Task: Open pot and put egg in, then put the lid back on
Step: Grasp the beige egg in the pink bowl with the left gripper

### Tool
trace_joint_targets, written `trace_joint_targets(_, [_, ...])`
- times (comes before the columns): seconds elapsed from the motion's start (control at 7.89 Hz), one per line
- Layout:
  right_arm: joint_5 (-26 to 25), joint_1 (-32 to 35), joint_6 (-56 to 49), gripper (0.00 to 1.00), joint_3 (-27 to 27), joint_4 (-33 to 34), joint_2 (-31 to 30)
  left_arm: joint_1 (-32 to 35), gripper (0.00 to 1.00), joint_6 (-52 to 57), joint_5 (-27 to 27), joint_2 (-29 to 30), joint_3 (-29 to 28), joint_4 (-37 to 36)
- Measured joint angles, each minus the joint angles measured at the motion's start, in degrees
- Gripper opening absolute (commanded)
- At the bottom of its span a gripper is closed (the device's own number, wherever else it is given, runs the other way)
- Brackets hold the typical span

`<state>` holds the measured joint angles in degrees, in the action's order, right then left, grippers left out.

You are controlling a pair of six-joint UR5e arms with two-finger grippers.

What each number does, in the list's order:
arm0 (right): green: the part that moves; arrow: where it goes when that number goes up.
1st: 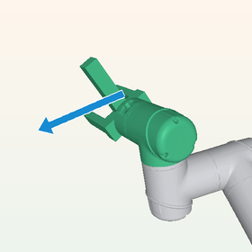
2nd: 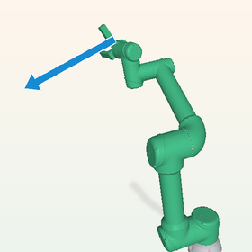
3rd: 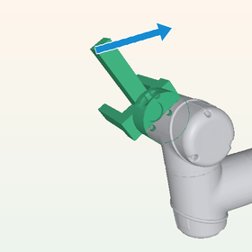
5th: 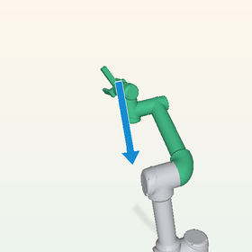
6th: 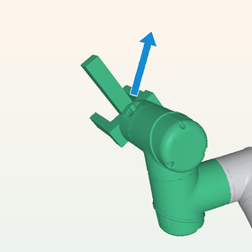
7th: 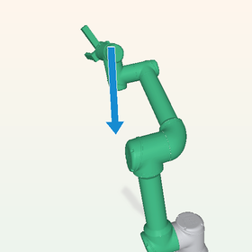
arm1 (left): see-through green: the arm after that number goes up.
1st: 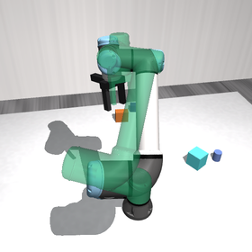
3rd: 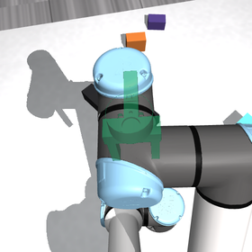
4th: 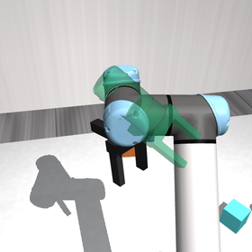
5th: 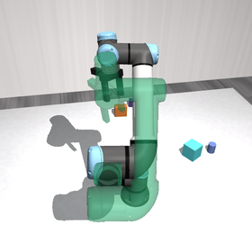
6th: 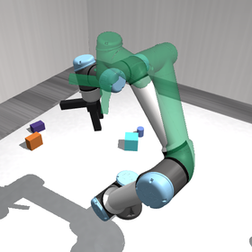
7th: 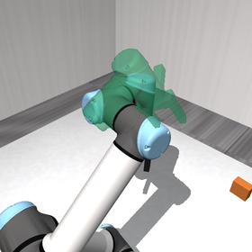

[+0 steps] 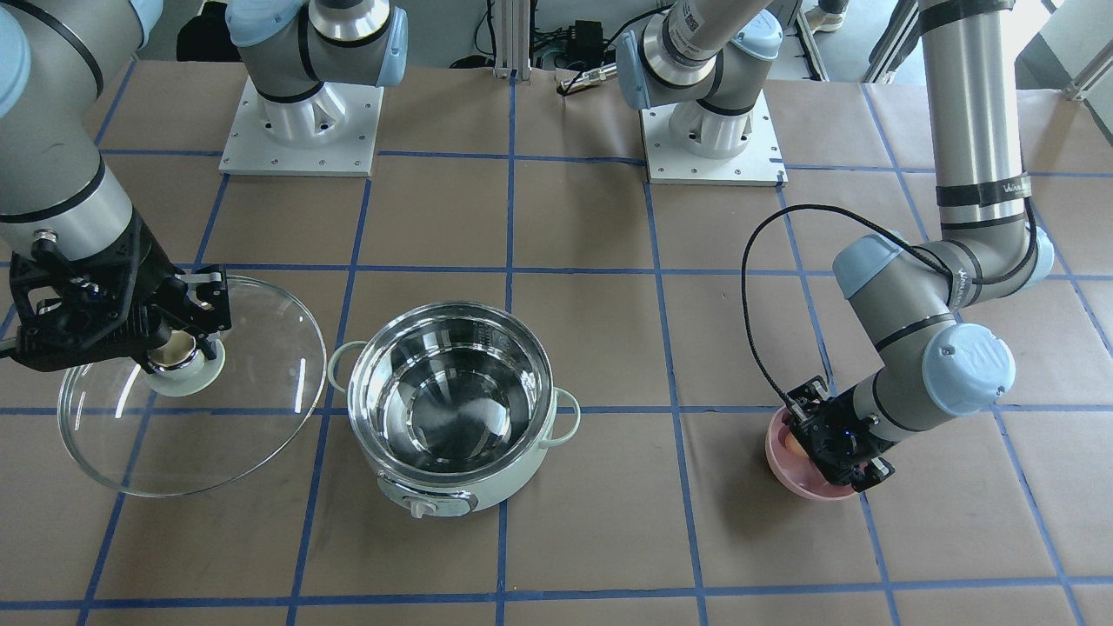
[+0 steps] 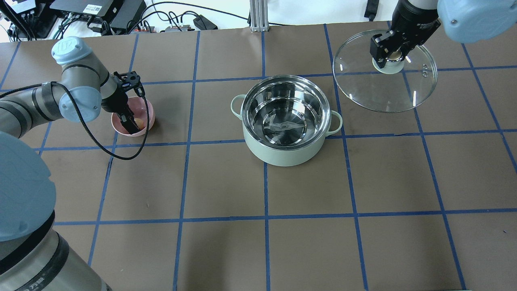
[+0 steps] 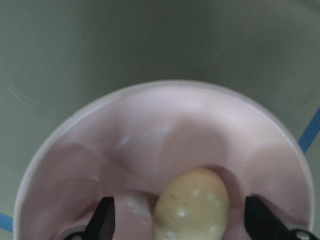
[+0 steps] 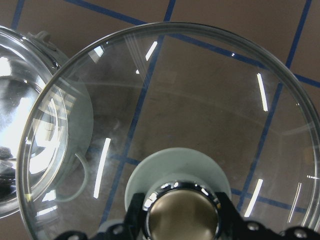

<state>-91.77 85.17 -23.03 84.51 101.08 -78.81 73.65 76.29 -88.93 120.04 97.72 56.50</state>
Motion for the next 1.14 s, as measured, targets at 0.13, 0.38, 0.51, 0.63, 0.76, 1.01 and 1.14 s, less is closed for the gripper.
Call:
trace_joint_targets(0.13, [0.05,0.00,-0.04,0.00,0.02,0.03,0.00,0.00,0.66,-0.04,0.04,0.07,0.00,-0.03])
trace_joint_targets(0.38, [-0.22,-0.04,-0.04,0.00,0.09,0.04,-0.02,0.00,0.59,-0.19,0.86,0.17,0.01,-0.88])
trace_joint_targets(0.51, [-0.30,-0.04,-0.02,0.00,0.10,0.03,-0.03,0.00,0.56,-0.52,2.15,0.30,0.01,-1.54])
trace_joint_targets(0.63, [-0.37,-0.02,-0.04,0.00,0.12,0.01,0.00,0.00,0.54,-1.13,2.79,0.40,0.01,-1.84])
trace_joint_targets(0.76, [-0.43,-0.01,-0.07,0.00,0.17,0.04,0.03,0.00,0.50,-1.54,3.01,0.48,-0.08,-2.00])
trace_joint_targets(1.01, [-0.47,0.00,-0.08,0.00,0.21,0.12,0.02,0.00,0.36,-1.70,2.64,0.57,-0.27,-2.08])
trace_joint_targets(1.14, [-0.46,0.00,-0.08,0.00,0.21,0.15,0.01,0.00,0.30,-1.75,1.80,0.60,-0.36,-2.09])
